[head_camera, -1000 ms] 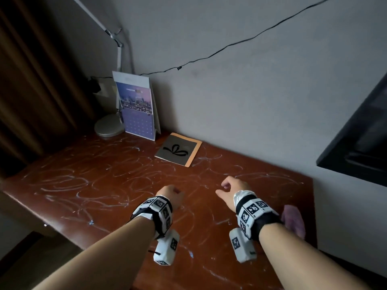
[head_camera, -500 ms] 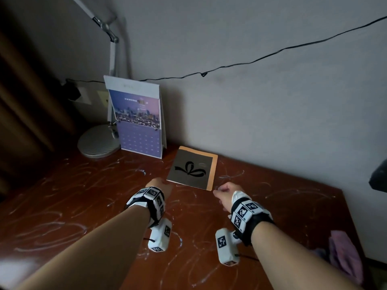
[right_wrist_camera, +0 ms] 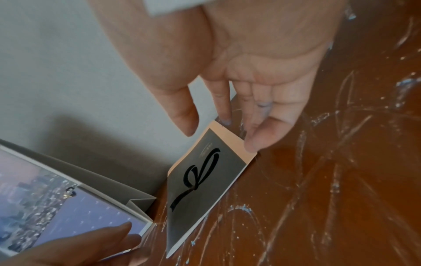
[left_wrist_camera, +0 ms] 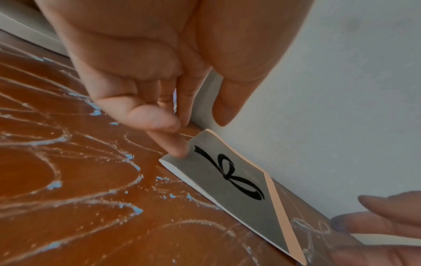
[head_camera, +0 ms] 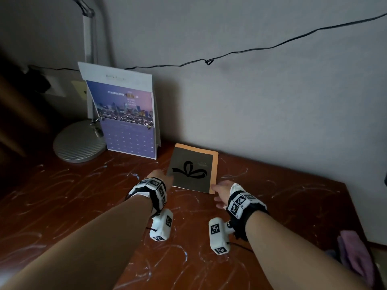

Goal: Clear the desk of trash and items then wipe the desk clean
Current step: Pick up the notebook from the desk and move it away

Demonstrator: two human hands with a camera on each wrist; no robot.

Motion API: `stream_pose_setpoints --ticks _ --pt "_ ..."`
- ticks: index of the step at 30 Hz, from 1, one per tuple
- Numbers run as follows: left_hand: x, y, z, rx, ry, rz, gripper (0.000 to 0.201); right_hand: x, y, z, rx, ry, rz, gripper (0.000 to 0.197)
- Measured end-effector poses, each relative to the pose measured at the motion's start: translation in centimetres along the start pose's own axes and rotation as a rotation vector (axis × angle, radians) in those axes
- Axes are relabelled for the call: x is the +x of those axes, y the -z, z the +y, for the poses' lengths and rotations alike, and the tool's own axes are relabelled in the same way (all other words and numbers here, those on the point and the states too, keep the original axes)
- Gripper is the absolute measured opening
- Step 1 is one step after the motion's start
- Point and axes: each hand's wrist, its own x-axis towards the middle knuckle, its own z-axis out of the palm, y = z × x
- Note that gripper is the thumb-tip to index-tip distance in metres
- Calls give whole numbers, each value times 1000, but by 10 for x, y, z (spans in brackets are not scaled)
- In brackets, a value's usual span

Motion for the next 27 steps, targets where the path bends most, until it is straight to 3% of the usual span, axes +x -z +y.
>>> stream_pose_setpoints --ticks 7,15,20,27 --pt "17 0 3 65 6 7 24 14 -11 -1 -8 -59 -6 49" --pt "31 -9 4 86 -7 2 23 27 -20 -4 3 -102 56 44" --pt "33 -13 0 106 -62 22 36 29 -18 -4 61 -137 61 34" --pt "12 -8 -9 -270 -117 36 27 9 -13 -2 179 -145 43 12"
